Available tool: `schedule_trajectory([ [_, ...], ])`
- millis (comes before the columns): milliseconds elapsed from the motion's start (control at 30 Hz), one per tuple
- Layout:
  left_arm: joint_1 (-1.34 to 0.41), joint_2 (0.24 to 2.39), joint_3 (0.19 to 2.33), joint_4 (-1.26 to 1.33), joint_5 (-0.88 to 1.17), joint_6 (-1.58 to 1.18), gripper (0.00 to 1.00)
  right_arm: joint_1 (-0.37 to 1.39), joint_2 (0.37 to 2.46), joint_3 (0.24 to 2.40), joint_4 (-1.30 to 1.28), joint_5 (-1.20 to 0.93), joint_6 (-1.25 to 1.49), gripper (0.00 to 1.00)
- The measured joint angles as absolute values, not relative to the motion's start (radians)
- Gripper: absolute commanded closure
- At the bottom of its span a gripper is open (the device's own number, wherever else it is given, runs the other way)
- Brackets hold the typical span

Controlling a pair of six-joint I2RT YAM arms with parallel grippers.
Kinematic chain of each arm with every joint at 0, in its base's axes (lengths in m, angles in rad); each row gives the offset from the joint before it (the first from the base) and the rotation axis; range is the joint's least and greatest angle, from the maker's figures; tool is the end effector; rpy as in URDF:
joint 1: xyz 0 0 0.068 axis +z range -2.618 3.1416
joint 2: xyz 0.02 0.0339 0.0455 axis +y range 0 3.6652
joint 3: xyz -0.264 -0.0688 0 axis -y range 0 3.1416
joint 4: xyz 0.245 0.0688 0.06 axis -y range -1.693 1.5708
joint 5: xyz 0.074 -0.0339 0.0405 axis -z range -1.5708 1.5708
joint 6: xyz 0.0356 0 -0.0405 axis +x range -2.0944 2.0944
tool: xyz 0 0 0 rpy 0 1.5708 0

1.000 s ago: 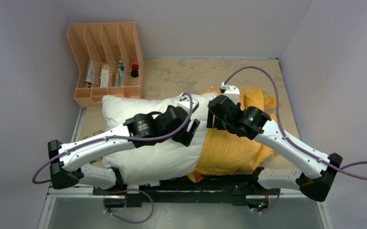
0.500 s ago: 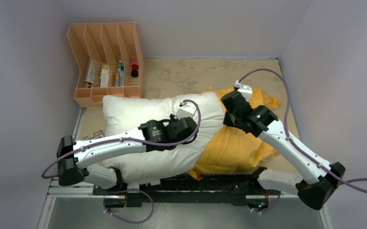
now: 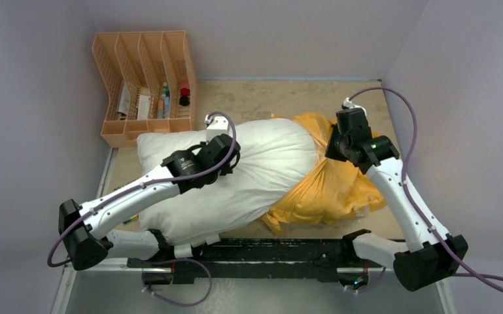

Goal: Remove the pillowcase from the pillow
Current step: Remove the pillow from the pillowcase.

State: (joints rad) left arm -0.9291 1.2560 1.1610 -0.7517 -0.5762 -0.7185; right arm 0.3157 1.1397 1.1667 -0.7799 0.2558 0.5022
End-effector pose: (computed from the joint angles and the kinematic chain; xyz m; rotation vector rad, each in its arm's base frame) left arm 0.1692 -0.1940 0.3232 -0.0146 2.2556 -0.1716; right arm 0.2234 0.0635 0.3458 0.3408 2.2714 0.1246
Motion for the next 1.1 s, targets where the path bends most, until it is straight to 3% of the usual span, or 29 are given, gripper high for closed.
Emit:
schedule_trajectory([
  [67,-0.912,1.246,1.152,-0.780,-0.580,-0.710,1.00,0.301,1.135,1.170,-0.772,0.190,0.473,0.63],
  [167,-0.896,1.242,1.142,-0.785,-0.554,-0.691,0.99,0.284,1.118,1.158,-0.741,0.051,0.451,0.45],
  [233,-0.893,1.241,1.142,-0.777,-0.528,-0.675,0.78,0.289,1.085,1.124,-0.717,-0.025,0.464,0.31],
  [300,-0.892,1.241,1.150,-0.772,-0.496,-0.653,0.59,0.321,1.030,1.082,-0.720,-0.068,0.495,0.28],
  [367,-0.891,1.239,1.164,-0.764,-0.463,-0.633,0.49,0.369,0.978,1.063,-0.740,-0.080,0.518,0.25],
  [633,-0.944,1.211,1.256,-0.721,-0.331,-0.521,0.43,0.493,0.836,0.995,-0.813,-0.194,0.593,0.24],
  [733,-1.083,1.254,1.317,-0.731,-0.382,-0.472,0.42,0.498,0.850,0.944,-0.850,-0.203,0.611,0.30],
  [833,-1.206,1.312,1.336,-0.737,-0.424,-0.440,0.41,0.498,0.889,0.906,-0.858,-0.173,0.646,0.42],
  [967,-1.254,1.379,1.320,-0.767,-0.429,-0.415,0.39,0.499,0.924,0.855,-0.800,-0.139,0.702,0.87],
  [1000,-1.257,1.397,1.319,-0.775,-0.426,-0.406,0.39,0.499,0.931,0.843,-0.785,-0.134,0.723,0.92],
  [1100,-1.275,1.455,1.325,-0.792,-0.424,-0.398,0.37,0.499,0.949,0.808,-0.747,-0.119,0.770,0.93],
])
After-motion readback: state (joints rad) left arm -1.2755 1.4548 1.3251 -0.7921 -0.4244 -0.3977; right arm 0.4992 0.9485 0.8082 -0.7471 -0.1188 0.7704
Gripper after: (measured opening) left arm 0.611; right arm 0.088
